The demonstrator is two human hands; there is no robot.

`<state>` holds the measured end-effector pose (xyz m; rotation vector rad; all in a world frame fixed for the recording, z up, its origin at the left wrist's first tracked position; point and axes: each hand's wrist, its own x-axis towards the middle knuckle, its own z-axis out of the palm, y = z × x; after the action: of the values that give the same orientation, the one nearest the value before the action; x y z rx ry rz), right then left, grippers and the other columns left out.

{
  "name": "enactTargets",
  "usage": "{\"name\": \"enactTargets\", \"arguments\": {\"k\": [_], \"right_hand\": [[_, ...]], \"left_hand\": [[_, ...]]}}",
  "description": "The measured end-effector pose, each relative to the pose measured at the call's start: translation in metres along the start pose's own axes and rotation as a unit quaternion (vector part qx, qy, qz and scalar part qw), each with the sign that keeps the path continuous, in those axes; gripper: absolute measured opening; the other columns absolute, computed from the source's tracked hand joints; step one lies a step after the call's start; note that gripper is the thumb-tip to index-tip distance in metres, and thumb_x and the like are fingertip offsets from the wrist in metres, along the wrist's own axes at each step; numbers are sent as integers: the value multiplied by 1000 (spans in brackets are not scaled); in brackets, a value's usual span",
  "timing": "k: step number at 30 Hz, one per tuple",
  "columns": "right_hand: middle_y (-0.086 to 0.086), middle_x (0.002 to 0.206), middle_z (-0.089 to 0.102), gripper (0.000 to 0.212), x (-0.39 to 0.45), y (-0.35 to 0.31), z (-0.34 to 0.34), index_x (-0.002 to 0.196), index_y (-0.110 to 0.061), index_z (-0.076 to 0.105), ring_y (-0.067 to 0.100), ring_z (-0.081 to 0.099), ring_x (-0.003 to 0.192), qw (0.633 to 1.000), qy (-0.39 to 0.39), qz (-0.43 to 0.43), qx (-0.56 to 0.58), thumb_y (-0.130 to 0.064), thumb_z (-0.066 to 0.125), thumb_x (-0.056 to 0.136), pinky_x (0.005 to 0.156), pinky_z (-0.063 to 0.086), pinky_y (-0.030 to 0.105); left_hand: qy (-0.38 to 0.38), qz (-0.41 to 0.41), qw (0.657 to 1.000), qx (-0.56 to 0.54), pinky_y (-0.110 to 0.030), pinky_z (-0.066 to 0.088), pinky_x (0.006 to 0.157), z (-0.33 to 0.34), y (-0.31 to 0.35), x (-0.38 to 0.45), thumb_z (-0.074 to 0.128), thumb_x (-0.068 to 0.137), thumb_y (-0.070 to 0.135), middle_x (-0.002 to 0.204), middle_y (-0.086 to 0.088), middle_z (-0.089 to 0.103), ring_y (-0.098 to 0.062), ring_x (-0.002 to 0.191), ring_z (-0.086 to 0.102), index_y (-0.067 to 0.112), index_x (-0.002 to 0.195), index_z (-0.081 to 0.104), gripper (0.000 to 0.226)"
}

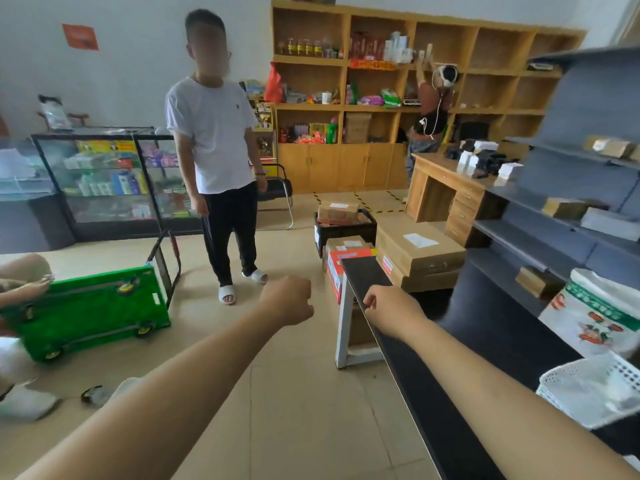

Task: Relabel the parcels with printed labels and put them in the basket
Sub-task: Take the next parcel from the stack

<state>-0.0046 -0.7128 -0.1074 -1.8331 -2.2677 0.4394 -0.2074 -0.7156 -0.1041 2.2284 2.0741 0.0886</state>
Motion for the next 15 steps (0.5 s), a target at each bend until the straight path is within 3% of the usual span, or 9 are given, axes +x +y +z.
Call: {"name": "enactTargets", "arguments": {"k": [3, 6, 9, 11, 13, 15], "right_hand": [[-1, 104, 62, 15, 55, 10, -6, 108, -21, 57, 16, 58, 92, 1000, 3, 29, 1, -22, 53, 93, 81, 51, 31], [0, 106, 61, 14, 110, 34, -4, 107, -22, 57, 17, 58, 96, 998, 5, 70, -3, -20, 54, 93, 87, 52, 34], [0, 112, 60, 16, 166, 63, -6, 109, -22, 57, 20, 57, 103, 994, -2, 105, -23, -22, 52, 94, 86, 49, 31], [3, 105, 59, 7, 207, 85, -9, 93, -23, 56, 22, 58, 99, 991, 6, 129, -20, -22, 50, 94, 78, 46, 29], [4, 99, 59, 16, 241, 103, -15, 79, -25, 50, 23, 57, 92, 988, 7, 150, -20, -22, 47, 94, 72, 43, 29], [3, 107, 62, 11, 273, 120, -23, 97, -22, 57, 23, 58, 98, 986, 13, 164, -16, -22, 46, 94, 78, 48, 30]], "left_hand": [[-3, 39, 999, 25, -25, 39, 65, -7, -3, 69, 57, 90, 37, 115, 1, 62, -18, 103, 59, 20, 120, 58, 35], [-19, 70, 996, 56, -23, 34, 54, 1, 2, 133, 54, 91, 40, 113, 4, 63, -17, 102, 60, 21, 120, 57, 34], [-33, 102, 993, 42, -26, 45, 67, 13, 9, 204, 55, 91, 38, 117, 1, 62, -20, 102, 61, 21, 119, 57, 33], [-33, 117, 992, 29, -23, 44, 65, 17, 18, 252, 58, 91, 36, 117, 1, 62, -18, 100, 61, 21, 119, 56, 32], [-45, 133, 990, 14, -20, 42, 64, 17, 28, 298, 58, 91, 35, 114, 1, 63, -17, 98, 62, 20, 118, 58, 31], [-50, 155, 987, 14, -21, 44, 66, 17, 40, 345, 57, 91, 35, 111, 0, 65, -17, 96, 62, 18, 116, 61, 30]]}}
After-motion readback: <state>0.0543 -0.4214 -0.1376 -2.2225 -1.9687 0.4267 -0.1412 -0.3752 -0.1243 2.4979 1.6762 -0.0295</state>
